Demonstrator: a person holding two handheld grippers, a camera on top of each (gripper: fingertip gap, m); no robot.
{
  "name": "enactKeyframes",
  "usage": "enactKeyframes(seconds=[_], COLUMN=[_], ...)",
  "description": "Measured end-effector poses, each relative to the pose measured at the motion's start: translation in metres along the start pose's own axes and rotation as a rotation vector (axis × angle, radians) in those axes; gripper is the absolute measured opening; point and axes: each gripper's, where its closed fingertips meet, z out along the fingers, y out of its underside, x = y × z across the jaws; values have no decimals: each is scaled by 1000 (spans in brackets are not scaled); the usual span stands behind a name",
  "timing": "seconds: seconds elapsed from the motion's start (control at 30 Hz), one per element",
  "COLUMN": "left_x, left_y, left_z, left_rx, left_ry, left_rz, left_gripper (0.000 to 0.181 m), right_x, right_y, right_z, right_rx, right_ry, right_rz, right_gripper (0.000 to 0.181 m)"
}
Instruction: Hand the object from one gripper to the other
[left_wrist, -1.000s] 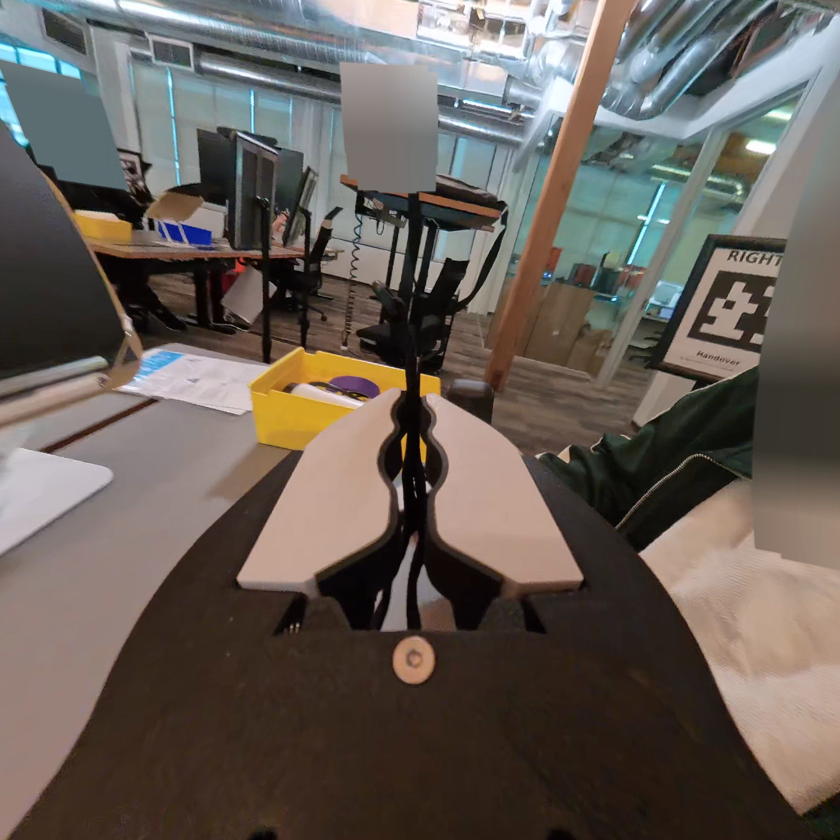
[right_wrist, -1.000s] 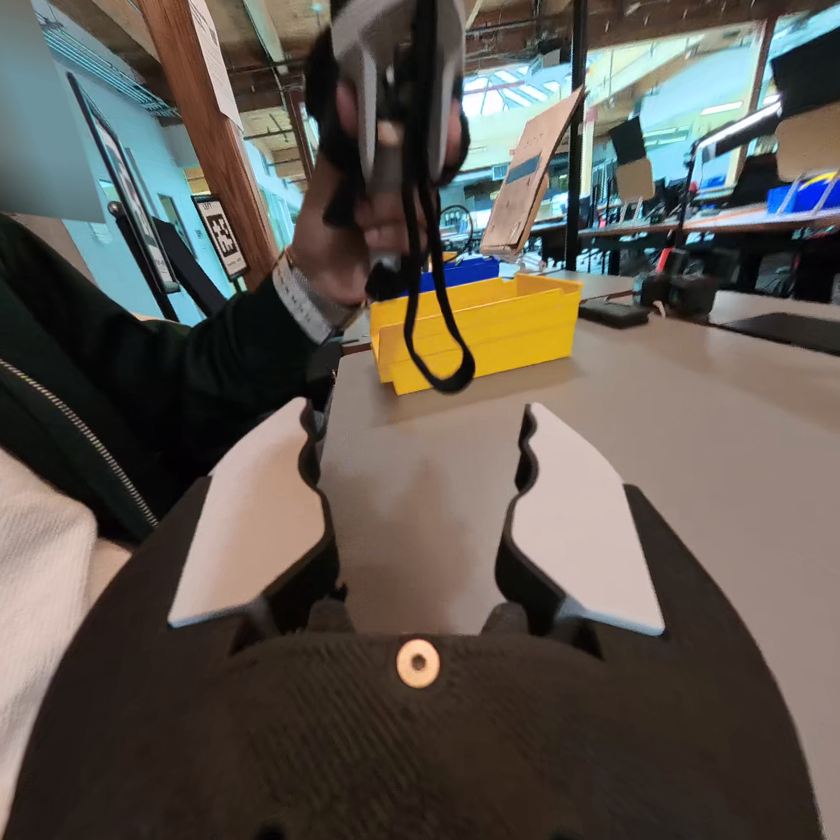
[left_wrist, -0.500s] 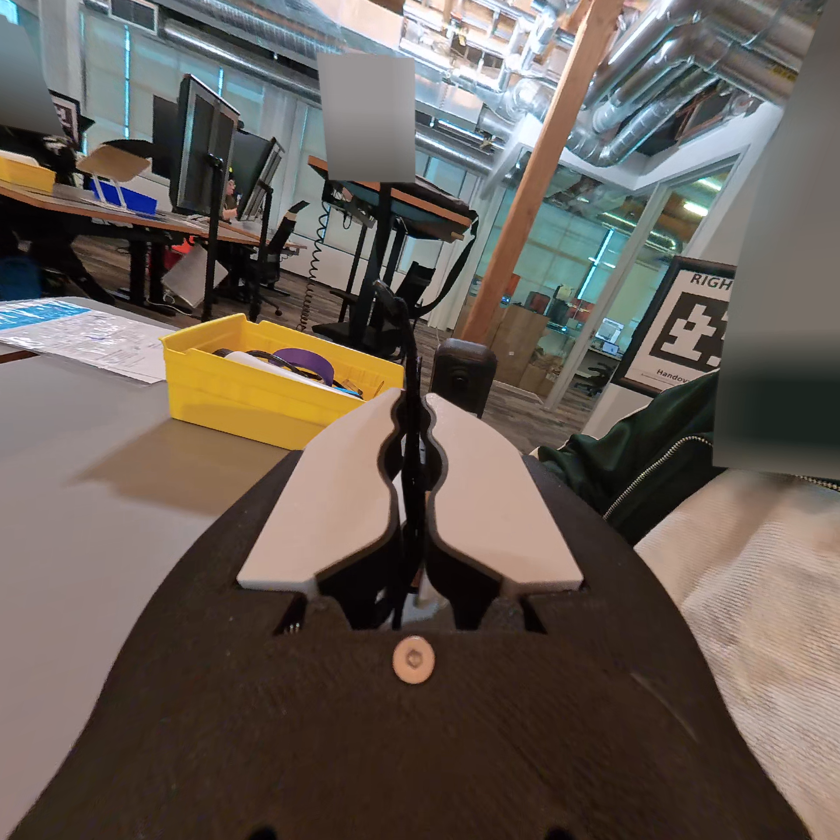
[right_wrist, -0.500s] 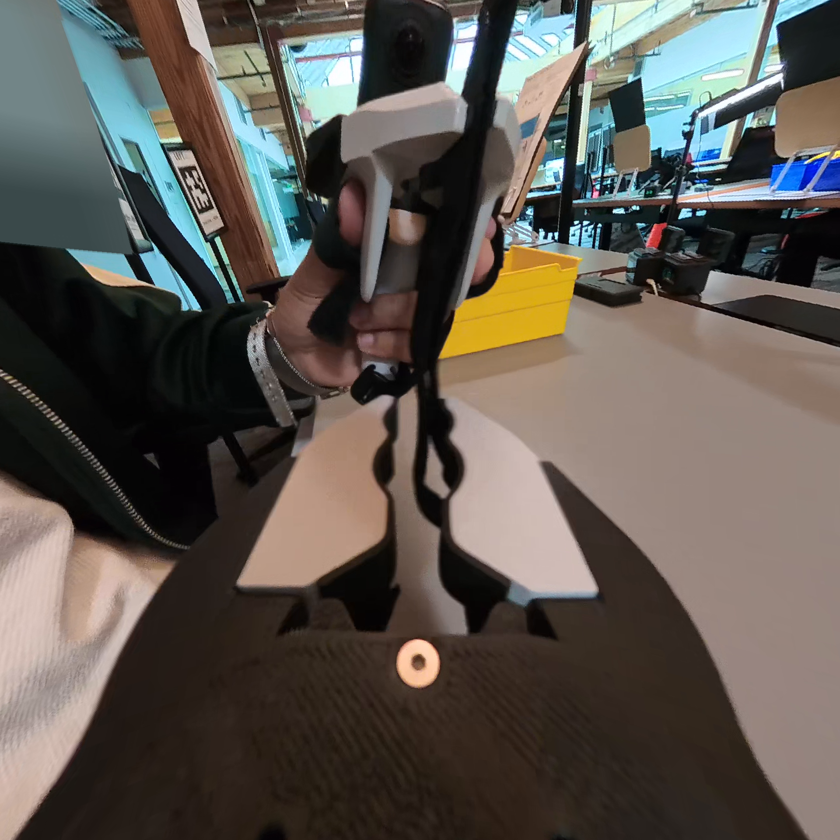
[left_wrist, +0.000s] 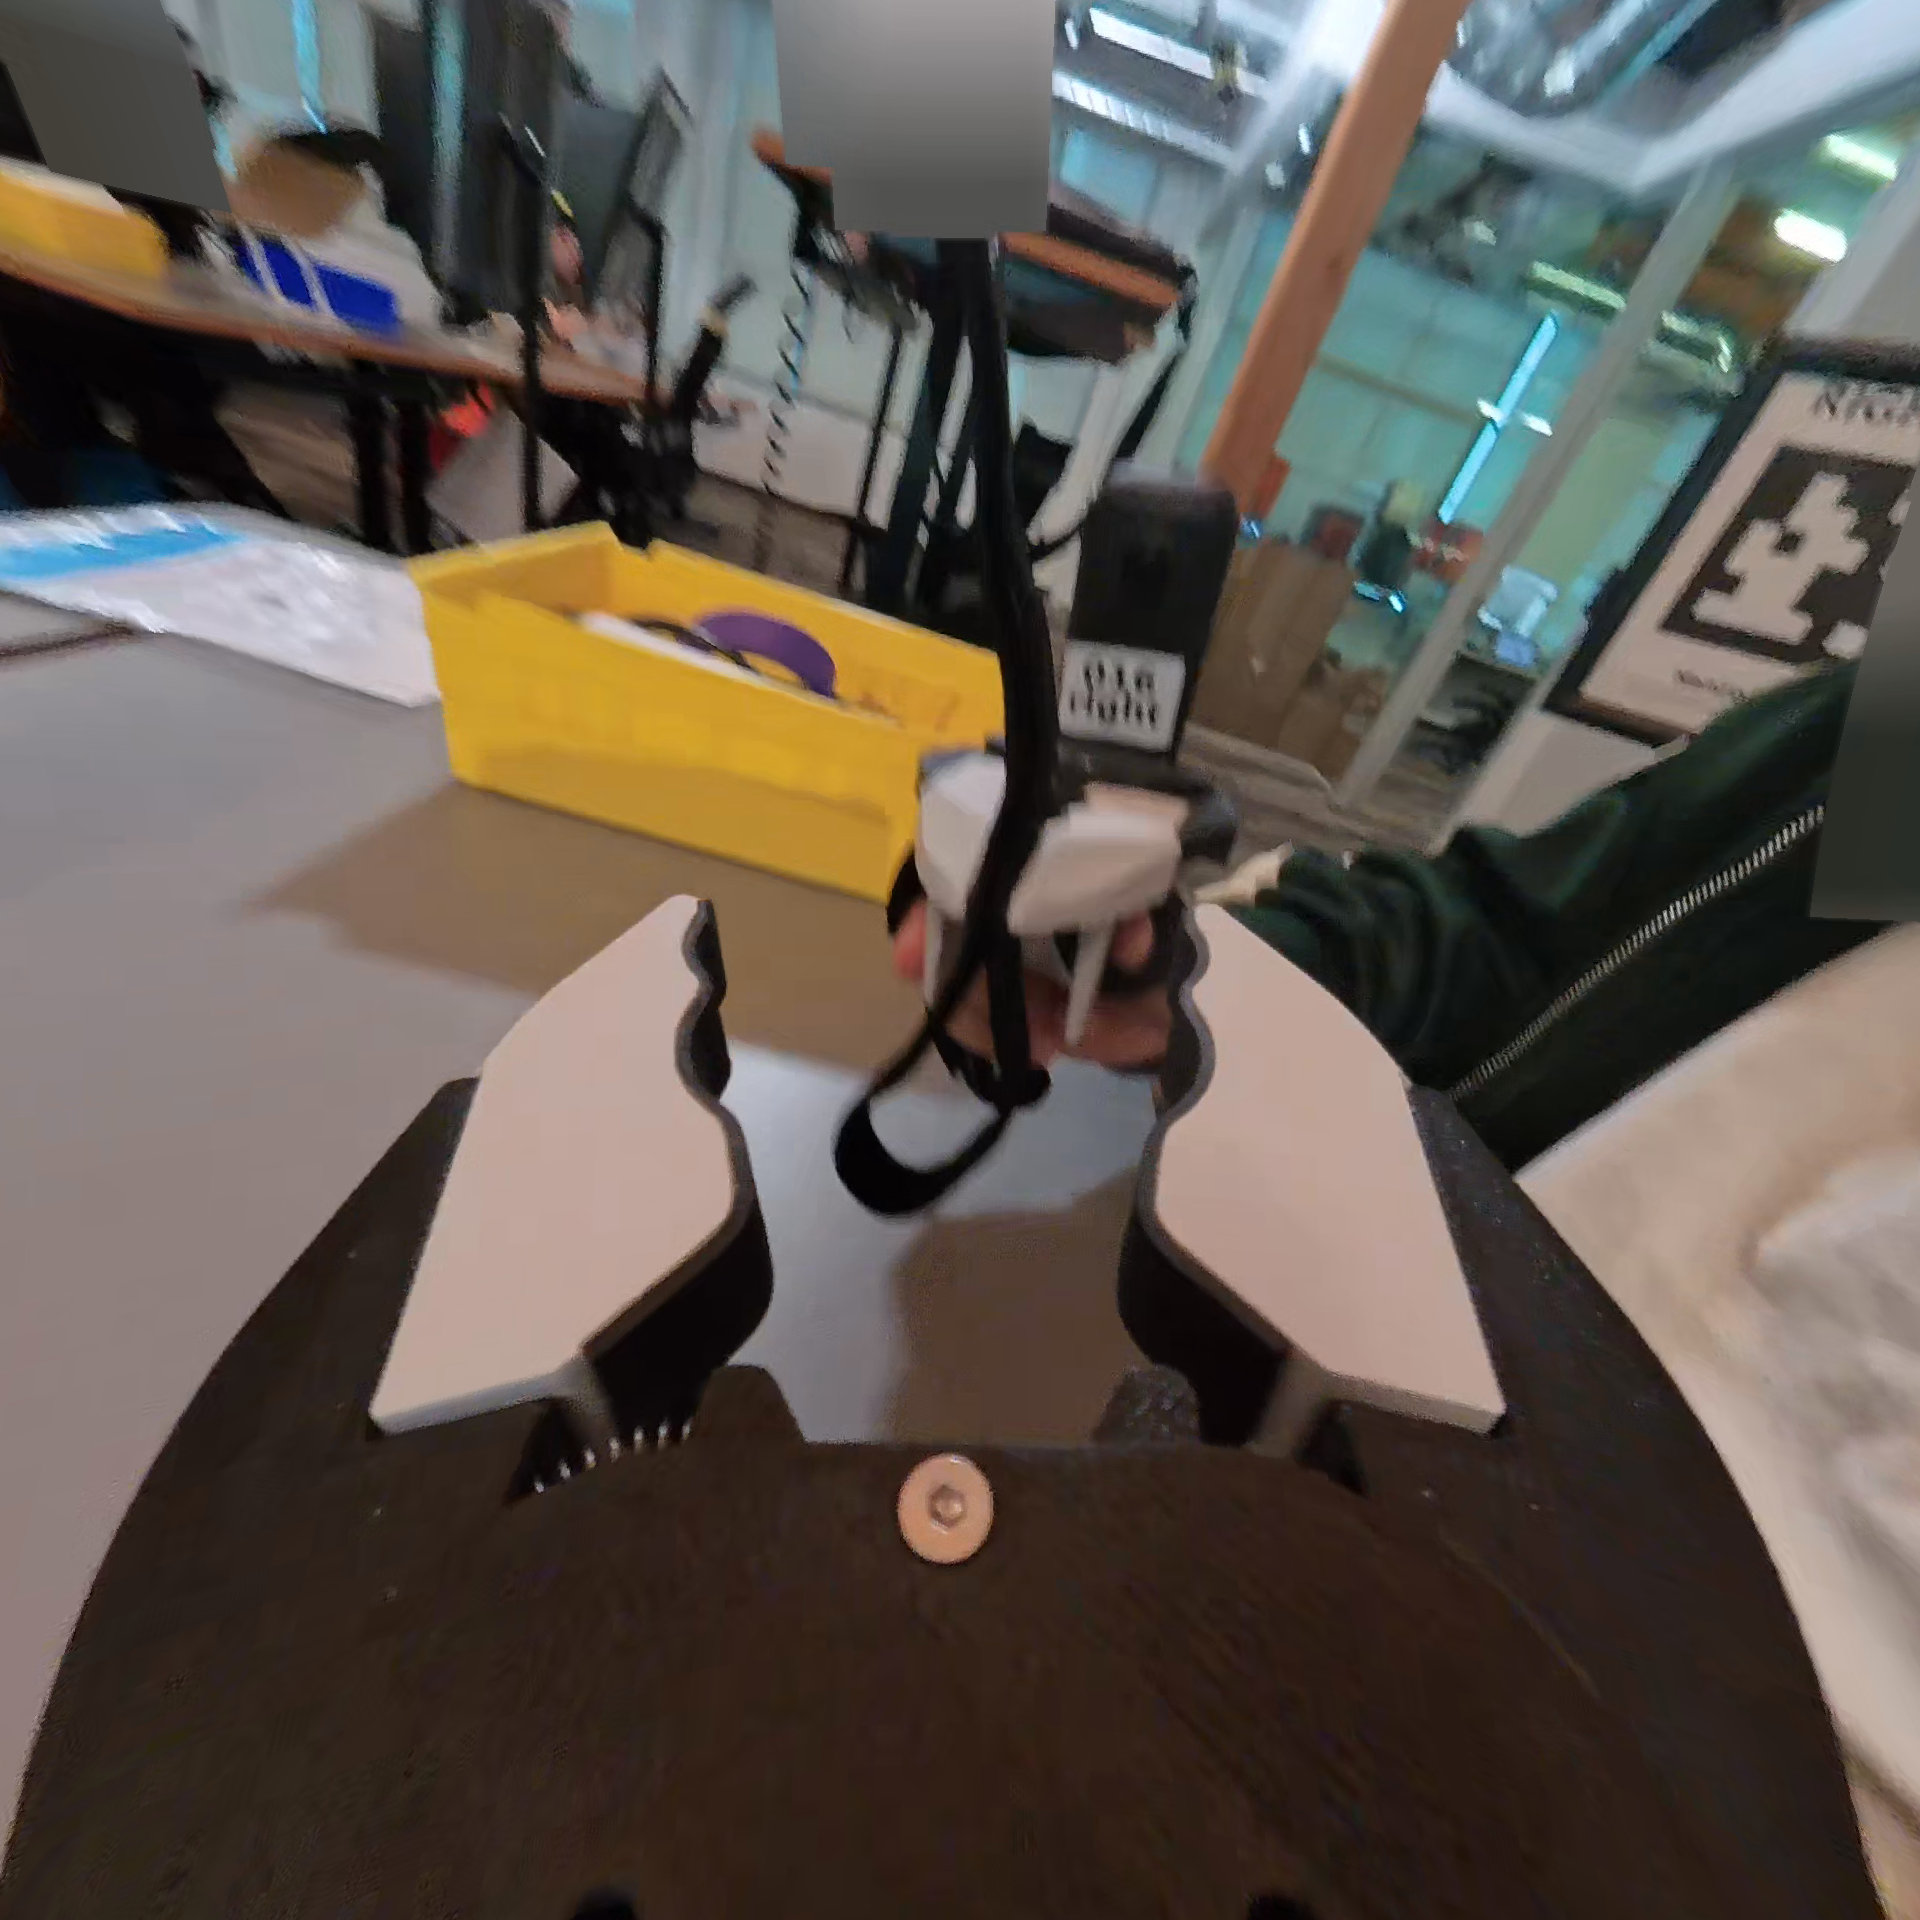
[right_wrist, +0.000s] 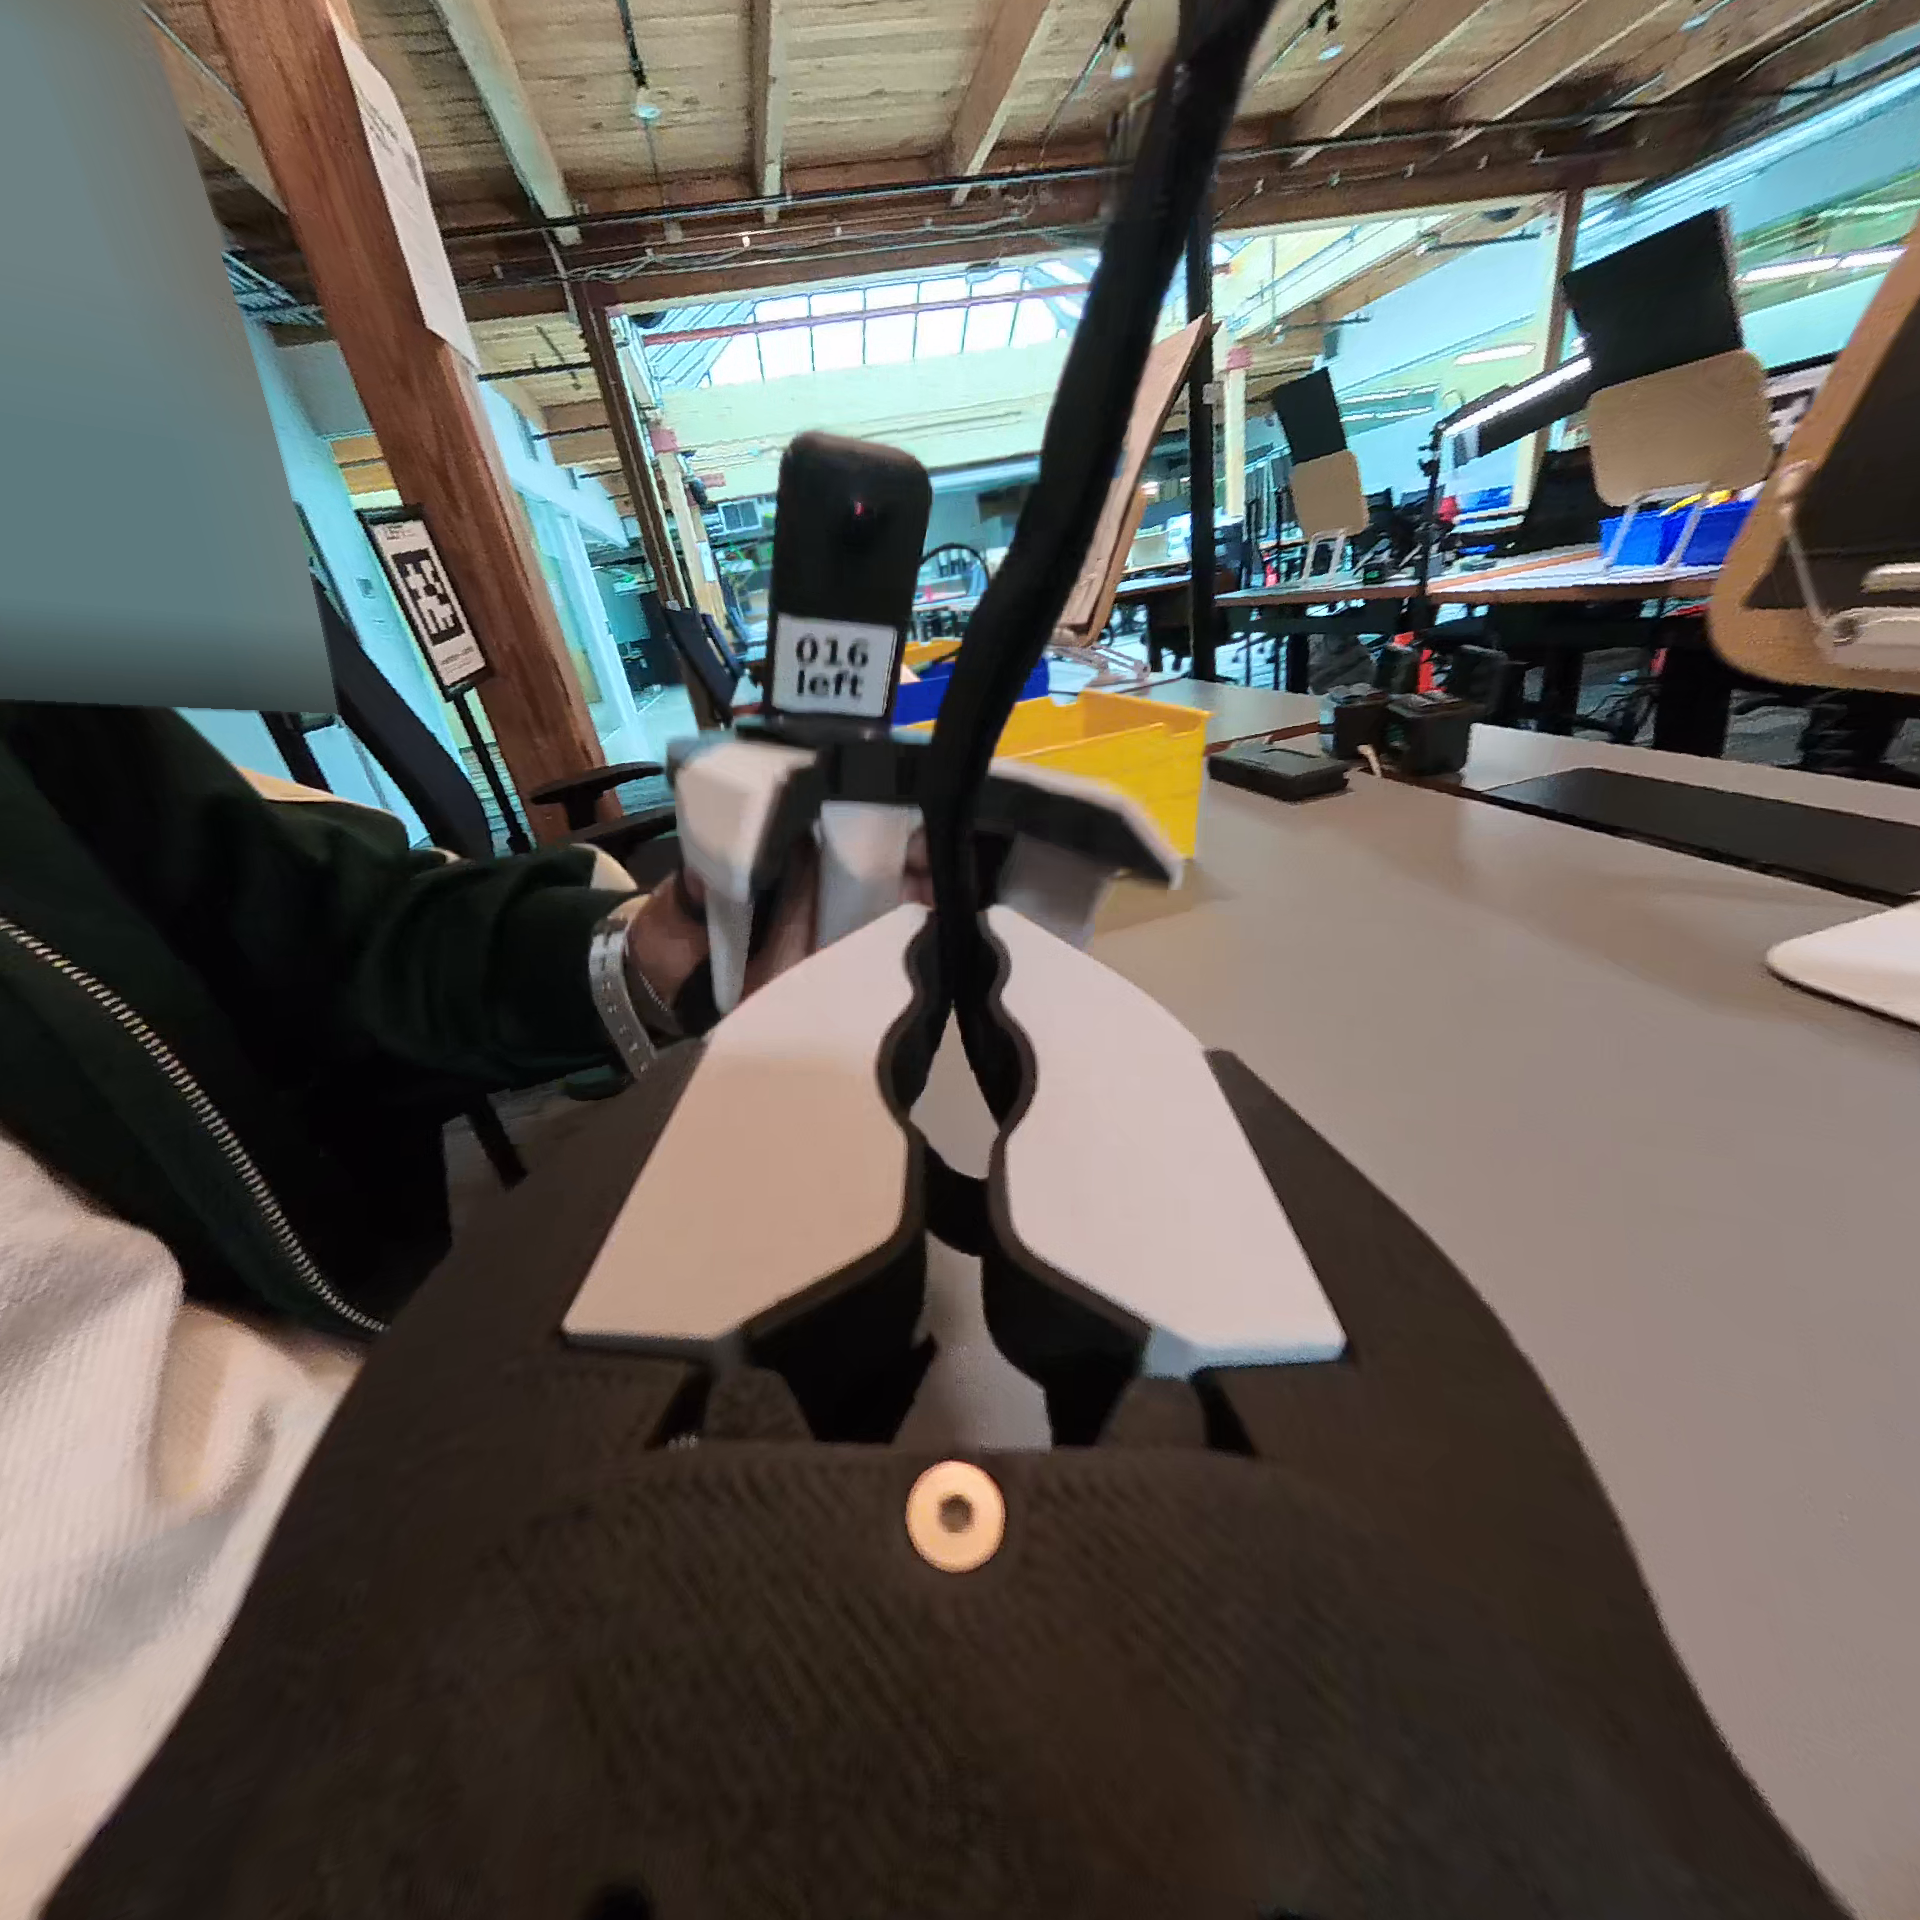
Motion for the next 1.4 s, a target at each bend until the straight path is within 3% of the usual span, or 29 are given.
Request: enactKeyframes(seconds=[0.27, 0.57, 0.63, 0.8, 0.97, 1.17, 1.4], left_x=[-1, 11, 15, 22, 21, 21, 29], left_y=[54, 58, 56, 46, 33, 19, -15], left_z=[15, 14, 14, 13, 8, 2, -12], left_rx=[-193, -238, -236, -174, -106, -55, 32], left_ry=[37, 92, 116, 160, 171, 178, 258], left_rz=[-50, 6, -3, -44, -76, -92, -232], left_gripper=[57, 7, 7, 6, 6, 6, 6], right_x=[1, 0, 2, 19, 30, 48, 55], right_y=[-9, -15, -16, -14, -11, -6, -3], right_z=[-6, -8, -9, -9, -13, -22, -24], right_rx=[47, 83, 96, 118, 133, 138, 119], right_ry=[-22, -29, -27, 30, 37, 87, 123], right_rz=[-3, -1, 24, 159, 249, 372, 335], right_gripper=[5, 6, 9, 55, 58, 44, 54])
